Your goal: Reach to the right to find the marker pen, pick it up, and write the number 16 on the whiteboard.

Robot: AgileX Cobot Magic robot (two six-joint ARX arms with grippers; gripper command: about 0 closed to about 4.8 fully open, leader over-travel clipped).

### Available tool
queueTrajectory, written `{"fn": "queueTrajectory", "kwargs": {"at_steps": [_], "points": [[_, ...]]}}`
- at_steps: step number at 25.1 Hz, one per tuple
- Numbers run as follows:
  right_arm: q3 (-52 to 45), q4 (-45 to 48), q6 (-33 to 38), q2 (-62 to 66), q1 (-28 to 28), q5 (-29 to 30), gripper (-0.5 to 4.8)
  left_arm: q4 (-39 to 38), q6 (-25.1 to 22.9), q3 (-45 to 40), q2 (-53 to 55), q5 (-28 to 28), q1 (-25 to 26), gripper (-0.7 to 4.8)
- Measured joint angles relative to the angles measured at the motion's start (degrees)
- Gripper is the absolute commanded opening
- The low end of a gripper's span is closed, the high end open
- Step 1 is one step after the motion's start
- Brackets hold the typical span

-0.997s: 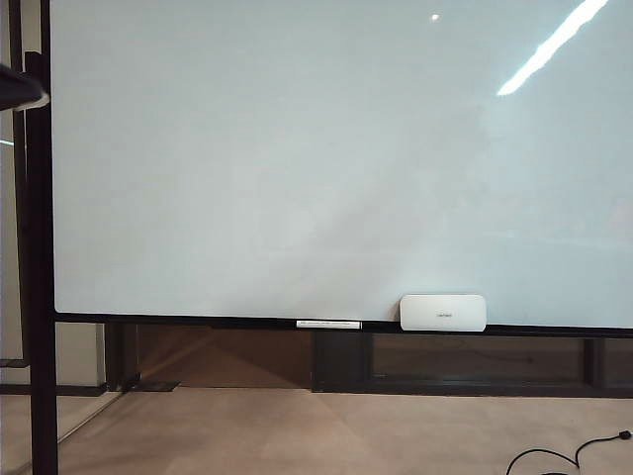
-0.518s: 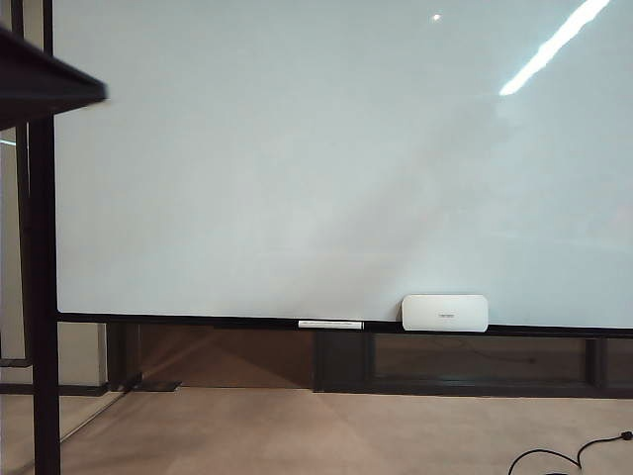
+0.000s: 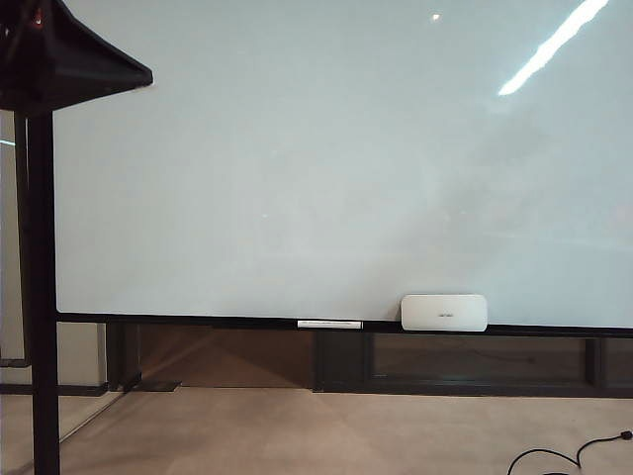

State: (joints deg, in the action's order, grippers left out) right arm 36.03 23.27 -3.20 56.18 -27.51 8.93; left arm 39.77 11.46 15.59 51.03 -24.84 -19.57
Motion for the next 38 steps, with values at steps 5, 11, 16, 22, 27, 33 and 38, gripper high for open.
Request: {"fn": "queueTrajectory", "kwargs": {"at_steps": [5,11,16,22,27,33,38], "points": [[3.5,0.9,-1.1,7.6,-0.6,-0.1,-0.01,-1.0,-1.7,0.6,0.0,1.5,0.0,-0.05],[5.7,7.1,-4.0,14.7,-2.2,0.3,-0.01,-2.4,-7.9,0.6,3.7,1.3,0.0,-0.05],[5.6,13.8,-4.5,24.1,-6.5,0.1,0.0,-1.2,-9.6,0.5,8.3,-2.1,0.0,-0.05],[5.7,19.1,-4.7,32.5,-11.0,0.1,-0.01,3.6,-10.5,0.6,13.0,-1.7,0.0,-0.05],[7.1,20.8,-4.3,37.0,-14.2,6.1,0.0,9.2,-10.2,1.3,17.4,0.2,0.0,-0.05],[12.6,21.6,-3.5,46.2,-15.1,9.8,0.01,10.6,-10.9,4.5,21.8,0.2,0.0,-0.05],[19.2,25.8,-3.5,53.2,-15.2,13.0,0.23,12.1,-11.5,5.0,24.2,0.4,0.0,-0.04]]}}
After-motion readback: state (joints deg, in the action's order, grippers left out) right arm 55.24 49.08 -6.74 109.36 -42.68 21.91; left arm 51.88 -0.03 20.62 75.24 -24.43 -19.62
